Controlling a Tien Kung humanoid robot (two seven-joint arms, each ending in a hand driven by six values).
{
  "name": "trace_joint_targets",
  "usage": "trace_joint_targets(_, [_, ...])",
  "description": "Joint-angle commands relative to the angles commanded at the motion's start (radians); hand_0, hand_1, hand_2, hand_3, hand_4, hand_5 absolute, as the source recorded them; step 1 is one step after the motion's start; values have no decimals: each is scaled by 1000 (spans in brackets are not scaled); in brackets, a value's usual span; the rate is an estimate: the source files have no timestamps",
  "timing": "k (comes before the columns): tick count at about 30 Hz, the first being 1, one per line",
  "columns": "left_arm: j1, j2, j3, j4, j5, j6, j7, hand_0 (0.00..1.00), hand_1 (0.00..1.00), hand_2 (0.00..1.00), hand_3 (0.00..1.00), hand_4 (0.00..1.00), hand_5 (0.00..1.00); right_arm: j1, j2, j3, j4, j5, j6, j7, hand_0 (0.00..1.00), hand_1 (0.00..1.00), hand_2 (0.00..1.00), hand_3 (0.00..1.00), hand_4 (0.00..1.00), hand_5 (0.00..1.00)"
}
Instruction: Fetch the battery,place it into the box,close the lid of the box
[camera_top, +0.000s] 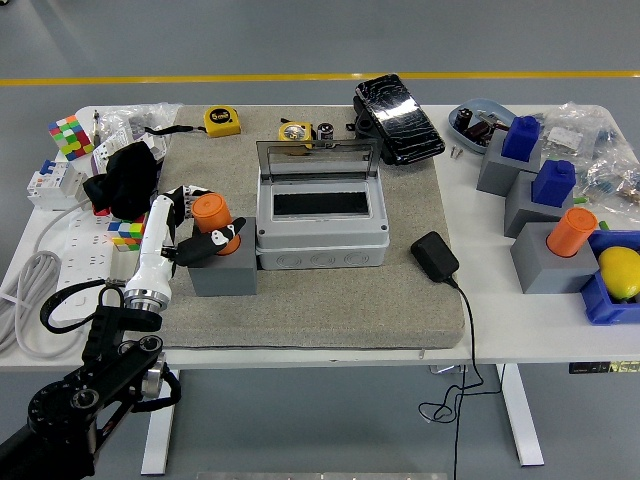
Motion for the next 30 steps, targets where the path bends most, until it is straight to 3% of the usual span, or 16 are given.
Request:
trace_joint_targets(6, [-2,4,-24,-23,55,2,11,285,256,208,210,513,2,0,-1,2,0,0,0,0,626,646,664,572,983,546])
trace_joint_targets(12, [-9,30,-67,-106,223,8,93,287,254,207,209,506,2,0,-1,2,0,-1,-1,0,627,646,665,572,984,546])
trace_joint_targets(17, [-37,69,-82,-195,426,-13,229,288,254,207,209,501,2,0,0,3,1,-2,-1,1,627,646,665,572,984,545])
trace_joint_targets(23, [-122,117,11,-277,630,-46,411,288,255,209,214,507,2,0,-2,2,-1,0,-1,0,625,646,664,572,984,546])
trace_joint_targets(26, [-193,118,89,-273,739,-81,513,289,255,209,217,508,2,0,-2,1,-1,1,-1,0,626,646,665,572,984,545])
trace_joint_targets(30, [-286,102,200,-245,848,-149,628,289,255,209,217,508,2,2,-2,2,1,0,-2,1,626,646,665,572,984,545])
